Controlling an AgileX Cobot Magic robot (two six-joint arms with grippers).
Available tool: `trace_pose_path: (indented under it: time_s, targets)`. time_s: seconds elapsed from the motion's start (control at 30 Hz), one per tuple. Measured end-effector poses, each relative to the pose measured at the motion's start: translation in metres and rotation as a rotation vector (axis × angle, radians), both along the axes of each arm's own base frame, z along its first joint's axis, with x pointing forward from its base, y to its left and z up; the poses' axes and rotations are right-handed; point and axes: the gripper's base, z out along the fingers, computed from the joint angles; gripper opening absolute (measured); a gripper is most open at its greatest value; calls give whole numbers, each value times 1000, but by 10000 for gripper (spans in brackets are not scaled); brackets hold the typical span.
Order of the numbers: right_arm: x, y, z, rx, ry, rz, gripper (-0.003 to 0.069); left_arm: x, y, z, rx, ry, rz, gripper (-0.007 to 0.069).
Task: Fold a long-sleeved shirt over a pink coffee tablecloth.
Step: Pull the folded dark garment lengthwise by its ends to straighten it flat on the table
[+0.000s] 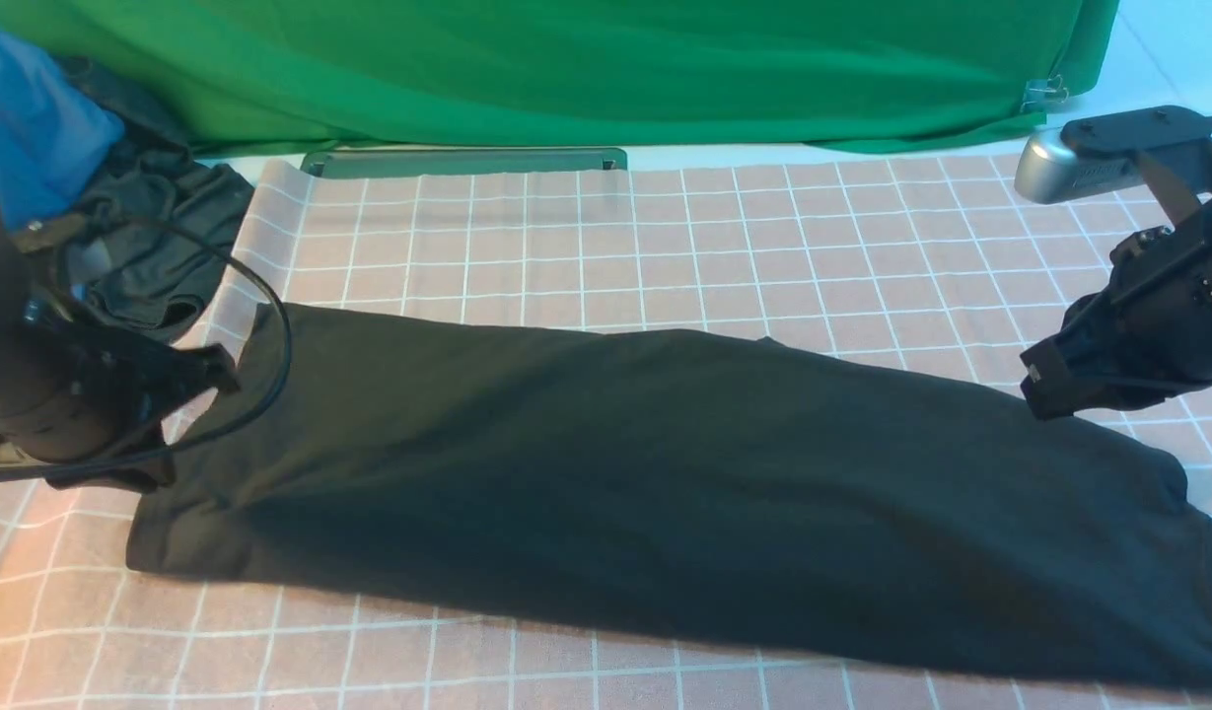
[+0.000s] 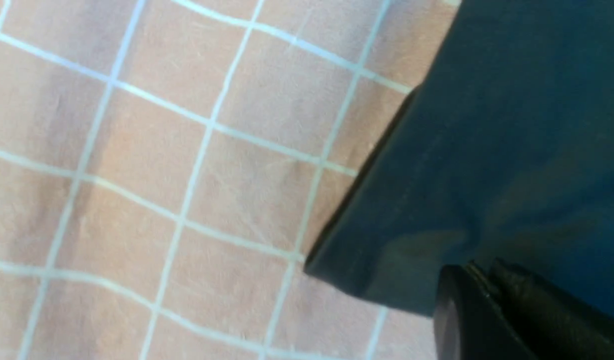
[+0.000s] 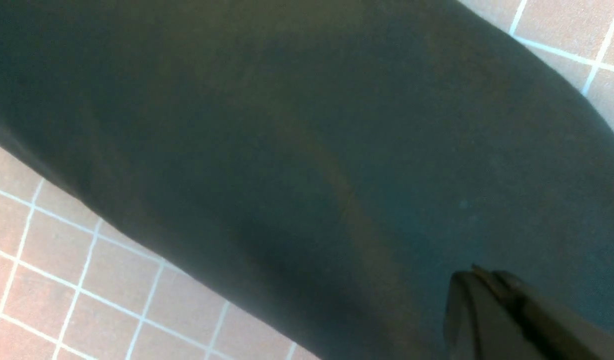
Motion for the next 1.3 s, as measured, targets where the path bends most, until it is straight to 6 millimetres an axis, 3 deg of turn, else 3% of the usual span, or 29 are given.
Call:
trace_pose_path:
  time_s: [0.17, 0.3, 0.4, 0.5, 0.67, 0.9, 1.1, 1.3]
  targets:
    - [0, 0, 0, 0, 0, 0, 38, 11, 2, -20, 20, 31, -23, 241]
    - [-1, 0, 0, -3, 10, 7, 38, 17, 4, -39, 41, 90, -32, 440]
    - [-1, 0, 0, -5, 9, 13, 38, 20, 4, -44, 36, 89, -30, 534]
    - [-1, 0, 0, -5, 9, 21, 38, 22, 4, -53, 36, 122, -38, 575]
    - [-1, 1, 0, 0, 8, 24, 38, 21, 3, -64, 30, 180, -36, 521]
    - [-1, 1, 0, 1, 8, 27, 38, 18, 3, -65, 25, 222, -54, 77]
    - [-2, 0, 0, -24, 4, 52, 38, 6, 4, -58, 38, 322, -50, 30]
    - [-8, -5, 4, -67, 8, 63, 38, -15, 4, -27, 38, 359, 9, 30]
